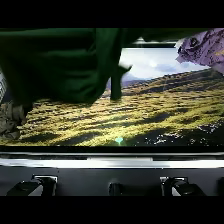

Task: Fold the clothes and pants, and hang the long-sleeved shirts on hangers.

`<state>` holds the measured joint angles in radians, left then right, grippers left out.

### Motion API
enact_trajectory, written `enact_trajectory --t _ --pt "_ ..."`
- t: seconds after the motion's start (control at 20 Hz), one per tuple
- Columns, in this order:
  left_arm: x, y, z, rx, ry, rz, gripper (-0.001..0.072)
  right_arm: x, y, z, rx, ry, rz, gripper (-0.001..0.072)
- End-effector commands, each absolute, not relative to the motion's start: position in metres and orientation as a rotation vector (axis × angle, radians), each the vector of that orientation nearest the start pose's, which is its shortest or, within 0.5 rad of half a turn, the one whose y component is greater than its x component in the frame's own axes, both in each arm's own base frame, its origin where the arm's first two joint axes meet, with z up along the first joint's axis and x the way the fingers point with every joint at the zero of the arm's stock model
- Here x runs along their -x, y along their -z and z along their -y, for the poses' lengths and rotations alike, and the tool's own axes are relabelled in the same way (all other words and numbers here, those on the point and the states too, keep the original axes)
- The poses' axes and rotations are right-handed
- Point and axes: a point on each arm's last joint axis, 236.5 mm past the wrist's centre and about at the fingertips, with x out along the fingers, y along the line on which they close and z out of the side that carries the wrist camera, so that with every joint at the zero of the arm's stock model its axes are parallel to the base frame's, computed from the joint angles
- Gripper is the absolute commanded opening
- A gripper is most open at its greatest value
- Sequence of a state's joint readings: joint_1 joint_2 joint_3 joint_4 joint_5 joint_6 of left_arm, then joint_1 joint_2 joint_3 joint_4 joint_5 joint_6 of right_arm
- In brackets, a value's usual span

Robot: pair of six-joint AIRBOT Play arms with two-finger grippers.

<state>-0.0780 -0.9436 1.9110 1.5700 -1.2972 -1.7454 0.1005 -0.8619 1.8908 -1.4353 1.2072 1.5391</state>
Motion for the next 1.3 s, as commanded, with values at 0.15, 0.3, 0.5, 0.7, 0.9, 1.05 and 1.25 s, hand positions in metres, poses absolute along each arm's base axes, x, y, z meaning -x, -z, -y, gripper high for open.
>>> enact_trajectory --t 0.15,0.3,0.5,0.7,0.9,1.05,1.25 --pt "-0.337 -0.388 0.022 0.172 0.012 -0.454 0.0013 -0.307 -0.413 -0.077 -0.034 -0.291 -0.386 0.0029" --pt "-0.394 -0.292 0.03 0.165 0.001 -0.698 0.0014 -0.373 -0.328 -0.089 -0.062 -0.298 -0.641 0.0029" --pt "-0.465 -0.12 0.038 0.149 -0.027 -1.028 0.0017 -0.457 -0.17 -0.099 -0.102 -0.271 -1.003 0.0029" --pt "-0.492 0.036 0.075 0.285 0.023 -1.296 0.0017 -0.505 -0.036 -0.104 -0.143 -0.232 -1.214 0.0029" --pt "-0.488 0.089 0.102 0.463 0.062 -1.413 0.0102 -0.52 0.008 -0.104 -0.172 -0.199 -1.249 0.0029" --pt "-0.494 0.051 0.076 0.493 0.051 -1.358 0.056 -0.522 -0.001 -0.101 -0.162 -0.194 -1.224 0.0029" --pt "-0.467 -0.036 0.025 0.525 0.019 -1.256 0.0623 -0.517 -0.019 -0.097 -0.14 -0.187 -1.209 0.0029"
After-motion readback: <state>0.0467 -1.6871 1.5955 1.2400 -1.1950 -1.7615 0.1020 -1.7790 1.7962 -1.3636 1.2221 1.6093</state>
